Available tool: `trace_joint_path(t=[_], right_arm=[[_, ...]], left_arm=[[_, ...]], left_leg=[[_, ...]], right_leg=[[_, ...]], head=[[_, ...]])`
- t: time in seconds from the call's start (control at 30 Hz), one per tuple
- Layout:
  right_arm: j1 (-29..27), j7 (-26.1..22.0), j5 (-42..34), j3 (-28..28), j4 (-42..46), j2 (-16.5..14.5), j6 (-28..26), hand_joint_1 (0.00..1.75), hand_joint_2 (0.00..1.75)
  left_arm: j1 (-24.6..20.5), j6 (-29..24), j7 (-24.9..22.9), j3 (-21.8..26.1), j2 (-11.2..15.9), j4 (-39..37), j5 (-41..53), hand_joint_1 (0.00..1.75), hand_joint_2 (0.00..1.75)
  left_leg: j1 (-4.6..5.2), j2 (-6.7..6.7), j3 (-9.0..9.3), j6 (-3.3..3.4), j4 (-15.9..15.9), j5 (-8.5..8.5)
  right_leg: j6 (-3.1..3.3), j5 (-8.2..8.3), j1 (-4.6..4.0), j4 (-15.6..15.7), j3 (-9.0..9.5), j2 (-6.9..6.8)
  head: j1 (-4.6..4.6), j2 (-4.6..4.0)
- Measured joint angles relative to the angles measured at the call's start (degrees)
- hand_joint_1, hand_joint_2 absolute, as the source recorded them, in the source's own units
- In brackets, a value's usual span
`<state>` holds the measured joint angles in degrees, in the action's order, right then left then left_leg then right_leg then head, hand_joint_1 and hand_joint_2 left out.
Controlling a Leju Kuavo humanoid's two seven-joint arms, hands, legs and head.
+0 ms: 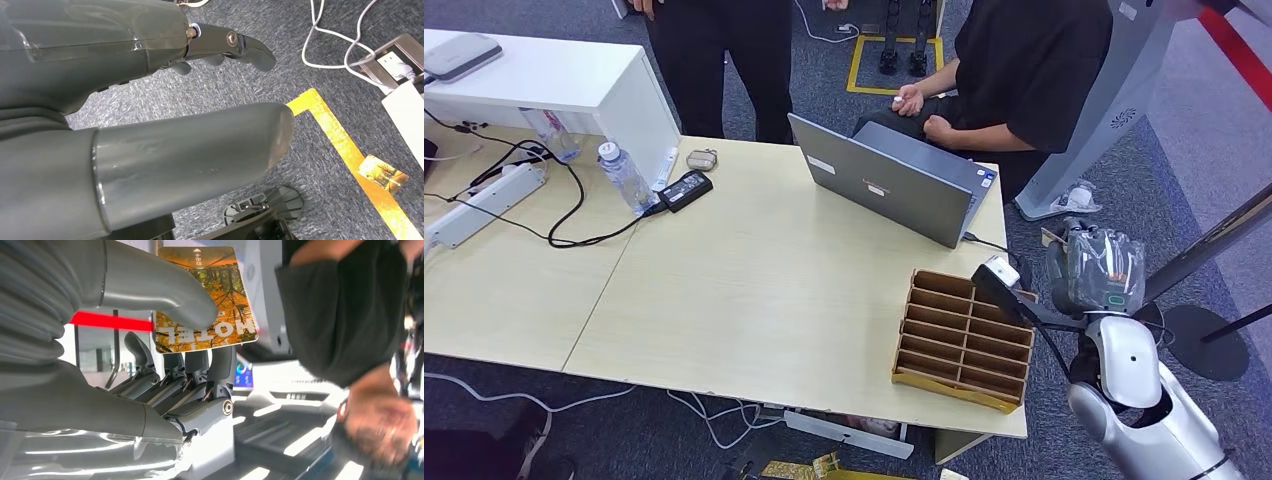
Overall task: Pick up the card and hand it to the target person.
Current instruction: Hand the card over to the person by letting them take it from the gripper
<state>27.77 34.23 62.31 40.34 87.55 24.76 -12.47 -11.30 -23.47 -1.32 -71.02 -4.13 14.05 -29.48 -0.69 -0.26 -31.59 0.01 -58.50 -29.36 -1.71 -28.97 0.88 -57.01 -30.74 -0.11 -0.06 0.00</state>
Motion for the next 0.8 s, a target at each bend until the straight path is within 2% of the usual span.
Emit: trace_joint_path(t=[0.13, 0.33, 0.43, 0.47, 0.57, 0.6, 0.8], right_arm=[[-0.9, -1.6, -2.3, 1.1, -3.3, -1.0, -1.6, 1.20, 1.75], [-1.1, -3.2, -9.8, 1.7, -5.8, -3.1, -6.2, 1.24, 1.75], [-1.1, -3.9, -11.7, 2.1, -6.9, -4.5, -7.7, 1.03, 1.75], [-1.1, -4.1, -12.2, 2.2, -7.2, -4.9, -8.2, 0.86, 1.75], [-1.0, -4.8, -14.0, 2.4, -8.2, -6.3, -9.9, 0.12, 1.75], [-0.9, -5.0, -14.6, 2.5, -8.6, -6.9, -10.5, 0.00, 1.75], [-0.1, -5.9, -15.8, 3.4, -10.2, -9.4, -12.8, 0.00, 1.75]], left_arm=[[0.0, 0.1, 0.1, -0.1, 0.0, 0.0, 0.1, 0.00, 0.00], [-0.1, 0.2, 0.1, -0.5, -0.1, 0.0, 0.6, 0.00, 0.00], [-0.1, 0.4, -0.1, -0.7, -0.2, 0.0, 0.8, 0.00, 0.00], [-0.1, 0.4, -0.3, -0.7, -0.3, 0.0, 0.9, 0.00, 0.00], [-0.2, 0.6, -0.6, -1.0, -0.3, 0.0, 1.1, 0.00, 0.00], [-0.2, 0.6, -0.7, -1.1, -0.3, 0.0, 1.1, 0.00, 0.00], [-0.5, 0.7, -0.8, -1.3, -0.5, 0.0, 1.5, 0.00, 0.00]], left_leg=[[0.00, -0.01, -0.01, 0.00, 0.0, 0.00], [0.00, 0.00, -0.01, 0.00, 0.0, 0.00], [0.00, 0.00, -0.01, 0.00, 0.0, 0.00], [0.00, 0.00, -0.01, 0.00, 0.0, 0.00], [0.00, 0.00, -0.01, 0.00, 0.0, 0.00], [0.00, 0.00, -0.01, 0.00, 0.0, 0.00], [-0.01, 0.00, -0.01, 0.00, 0.0, 0.00]], right_leg=[[0.00, 0.00, 0.00, 0.0, -0.01, 0.00], [0.00, 0.00, -0.01, 0.0, -0.01, 0.01], [0.00, 0.00, 0.00, 0.0, -0.01, 0.00], [0.00, 0.00, 0.00, 0.0, -0.01, 0.00], [0.00, 0.00, 0.00, 0.0, -0.01, 0.01], [0.00, 0.00, 0.00, 0.0, -0.01, 0.01], [0.00, 0.00, -0.01, 0.0, -0.01, 0.00]], head=[[-0.02, 0.00], [-0.01, 0.00], [-0.01, 0.00], [0.00, 0.00], [-0.01, 0.00], [-0.01, 0.00], [-0.02, 0.00]])
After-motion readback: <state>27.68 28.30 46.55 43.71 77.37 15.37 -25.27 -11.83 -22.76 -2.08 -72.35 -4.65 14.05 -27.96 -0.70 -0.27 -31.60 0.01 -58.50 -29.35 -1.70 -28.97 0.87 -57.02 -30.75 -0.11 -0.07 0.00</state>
